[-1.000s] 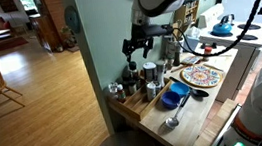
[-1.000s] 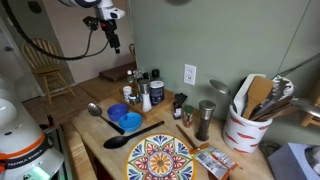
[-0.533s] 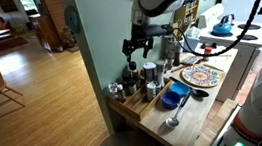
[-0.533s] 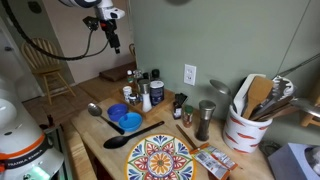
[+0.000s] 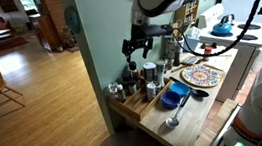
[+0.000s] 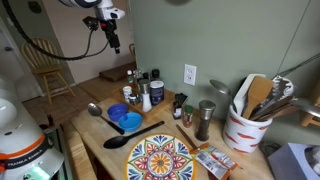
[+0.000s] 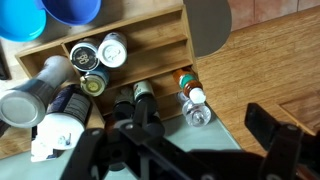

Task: Move the brown bottle with a white lid off of the tray

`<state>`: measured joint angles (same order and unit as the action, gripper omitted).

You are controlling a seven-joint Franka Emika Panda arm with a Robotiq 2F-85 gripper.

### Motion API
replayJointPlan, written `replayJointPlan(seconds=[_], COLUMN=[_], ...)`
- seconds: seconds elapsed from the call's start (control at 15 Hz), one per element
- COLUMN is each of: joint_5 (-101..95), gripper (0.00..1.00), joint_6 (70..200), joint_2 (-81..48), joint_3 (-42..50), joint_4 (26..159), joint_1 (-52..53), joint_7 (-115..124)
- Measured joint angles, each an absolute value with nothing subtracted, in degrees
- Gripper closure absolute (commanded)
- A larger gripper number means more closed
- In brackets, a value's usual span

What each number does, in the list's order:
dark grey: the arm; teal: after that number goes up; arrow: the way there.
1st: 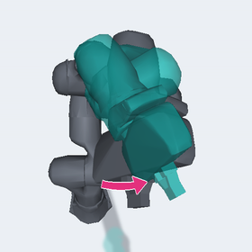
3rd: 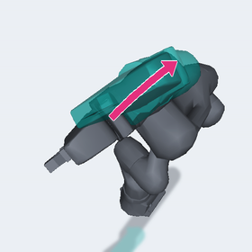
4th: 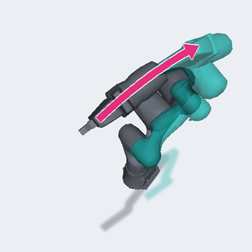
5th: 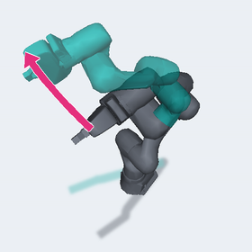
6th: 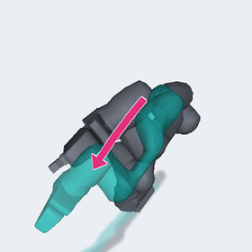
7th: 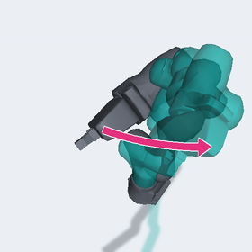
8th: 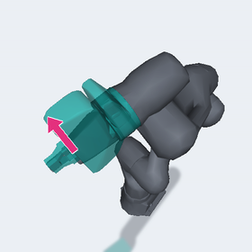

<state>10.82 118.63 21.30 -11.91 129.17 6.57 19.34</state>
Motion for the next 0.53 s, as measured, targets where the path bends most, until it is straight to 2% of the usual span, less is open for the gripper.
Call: replayJointPlan(seconds=[0.53], joint_5=[11.2], gripper=[0.00], joint_6=[120.7], joint_2=[15.2], joint_3=[-14.8], joint_4=[128.3], joint_1=[7.7], joint_7=[24.6])
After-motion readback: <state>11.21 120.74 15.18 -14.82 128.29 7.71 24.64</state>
